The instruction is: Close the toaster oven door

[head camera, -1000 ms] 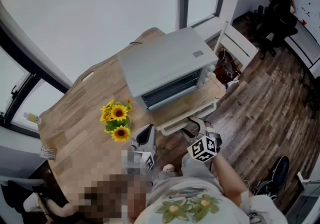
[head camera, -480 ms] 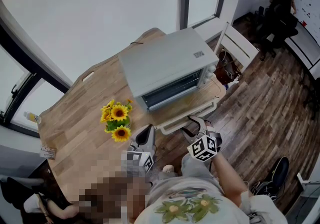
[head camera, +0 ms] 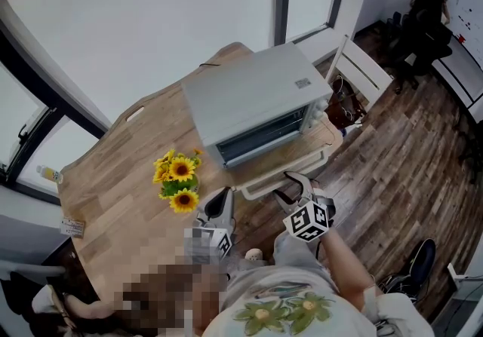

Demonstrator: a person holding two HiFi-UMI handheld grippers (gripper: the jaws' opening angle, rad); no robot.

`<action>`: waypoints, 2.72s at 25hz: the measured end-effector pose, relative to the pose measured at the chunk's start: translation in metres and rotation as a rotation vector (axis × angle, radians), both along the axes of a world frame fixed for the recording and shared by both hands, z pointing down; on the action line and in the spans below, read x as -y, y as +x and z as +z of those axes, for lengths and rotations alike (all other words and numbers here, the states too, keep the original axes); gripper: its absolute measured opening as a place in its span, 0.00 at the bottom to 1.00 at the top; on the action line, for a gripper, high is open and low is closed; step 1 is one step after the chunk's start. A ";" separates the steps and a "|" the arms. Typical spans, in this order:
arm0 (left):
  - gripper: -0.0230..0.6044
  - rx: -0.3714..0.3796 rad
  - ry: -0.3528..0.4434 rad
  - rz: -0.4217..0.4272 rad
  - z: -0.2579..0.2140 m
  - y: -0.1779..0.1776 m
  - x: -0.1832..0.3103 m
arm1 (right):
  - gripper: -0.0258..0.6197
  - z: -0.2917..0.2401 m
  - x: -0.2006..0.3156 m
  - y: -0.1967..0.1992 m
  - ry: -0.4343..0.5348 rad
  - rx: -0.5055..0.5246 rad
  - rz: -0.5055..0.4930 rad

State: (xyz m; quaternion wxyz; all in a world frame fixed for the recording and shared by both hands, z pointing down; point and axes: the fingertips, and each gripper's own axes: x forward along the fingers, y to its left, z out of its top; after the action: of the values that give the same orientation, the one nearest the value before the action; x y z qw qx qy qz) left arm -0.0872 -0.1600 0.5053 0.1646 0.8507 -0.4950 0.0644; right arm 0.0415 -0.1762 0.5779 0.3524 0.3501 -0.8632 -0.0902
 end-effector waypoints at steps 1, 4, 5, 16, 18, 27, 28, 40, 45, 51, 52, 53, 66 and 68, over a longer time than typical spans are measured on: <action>0.04 -0.001 0.001 -0.001 0.000 0.000 0.000 | 0.41 -0.001 0.000 0.000 0.001 0.000 -0.001; 0.04 -0.001 -0.001 -0.003 0.000 -0.001 -0.001 | 0.41 -0.002 0.000 -0.001 0.004 0.002 -0.003; 0.04 -0.001 -0.001 -0.003 0.000 -0.001 -0.002 | 0.41 -0.003 0.000 -0.001 0.005 0.003 -0.004; 0.04 0.004 -0.007 -0.006 0.001 -0.001 -0.001 | 0.41 -0.008 0.007 -0.003 0.019 0.014 -0.007; 0.04 0.005 -0.006 -0.008 0.000 -0.001 -0.001 | 0.41 -0.010 0.008 -0.004 0.021 0.016 -0.009; 0.04 0.008 -0.006 -0.012 -0.001 -0.001 -0.002 | 0.42 -0.015 0.012 -0.005 0.034 0.023 -0.014; 0.04 0.009 -0.005 -0.013 -0.001 -0.002 -0.002 | 0.42 -0.015 0.012 -0.005 0.035 0.023 -0.015; 0.04 0.011 -0.007 -0.022 -0.001 -0.001 -0.003 | 0.42 -0.021 0.016 -0.008 0.051 0.034 -0.024; 0.04 0.010 -0.005 -0.029 -0.001 0.000 -0.003 | 0.42 -0.022 0.018 -0.008 0.060 0.042 -0.030; 0.04 0.007 -0.008 -0.037 0.001 -0.001 -0.001 | 0.42 -0.026 0.023 -0.010 0.071 0.049 -0.037; 0.04 0.006 -0.008 -0.038 0.001 0.000 0.000 | 0.42 -0.026 0.023 -0.010 0.072 0.051 -0.038; 0.04 0.005 -0.008 -0.038 0.001 0.000 0.000 | 0.42 -0.026 0.024 -0.011 0.073 0.052 -0.039; 0.04 0.002 0.000 -0.052 -0.002 -0.001 0.004 | 0.42 -0.034 0.031 -0.014 0.088 0.065 -0.053; 0.04 0.001 0.000 -0.056 -0.002 -0.001 0.005 | 0.42 -0.035 0.032 -0.014 0.090 0.067 -0.055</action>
State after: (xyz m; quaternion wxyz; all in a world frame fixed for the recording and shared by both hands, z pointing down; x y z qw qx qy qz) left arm -0.0887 -0.1648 0.5031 0.1659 0.8364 -0.5189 0.0602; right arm 0.0275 -0.2085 0.5431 0.3045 0.3444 -0.8790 -0.1266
